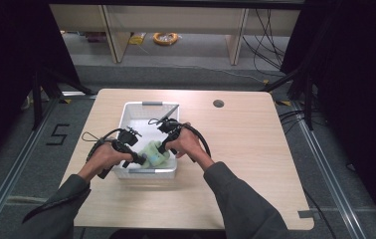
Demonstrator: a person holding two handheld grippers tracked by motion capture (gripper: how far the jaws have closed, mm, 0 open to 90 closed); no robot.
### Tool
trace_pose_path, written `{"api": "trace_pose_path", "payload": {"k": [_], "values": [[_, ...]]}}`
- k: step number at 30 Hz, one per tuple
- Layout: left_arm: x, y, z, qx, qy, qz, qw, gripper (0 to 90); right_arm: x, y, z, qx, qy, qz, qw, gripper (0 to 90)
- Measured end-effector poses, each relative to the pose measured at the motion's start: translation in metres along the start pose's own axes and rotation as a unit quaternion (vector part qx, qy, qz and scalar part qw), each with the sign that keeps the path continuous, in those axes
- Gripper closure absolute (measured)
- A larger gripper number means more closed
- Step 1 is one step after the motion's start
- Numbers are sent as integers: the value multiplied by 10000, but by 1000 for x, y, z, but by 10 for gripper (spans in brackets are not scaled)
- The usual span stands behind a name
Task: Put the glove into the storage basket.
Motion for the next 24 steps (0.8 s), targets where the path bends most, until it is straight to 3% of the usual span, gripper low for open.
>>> {"api": "trace_pose_path", "payload": {"k": [6,7,14,16,17,24], "values": [[-4,3,8,147,104,69,9998,545,0,-1,0,-47,-118,-118,9998,710],[-5,4,13,210,189,22,9996,532,2,-1,0,-67,-183,25,9998,704],[-5,7,25,447,283,-30,9986,517,4,1,1,-76,-369,71,9993,621],[-4,8,27,543,279,7,9981,518,4,4,5,-36,-482,105,9988,614],[-4,8,29,494,278,-64,9984,519,2,6,7,-23,-472,110,9988,615],[2,10,34,723,264,-13,9970,520,-4,14,23,103,-560,254,9981,617]]}}
Point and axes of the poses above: each handheld gripper's, and its own axes: z roughly backward along the jaws, y roughly out of its top, x roughly to its right, the point moved 4 cm from there along -z, roughly forward along the jaws
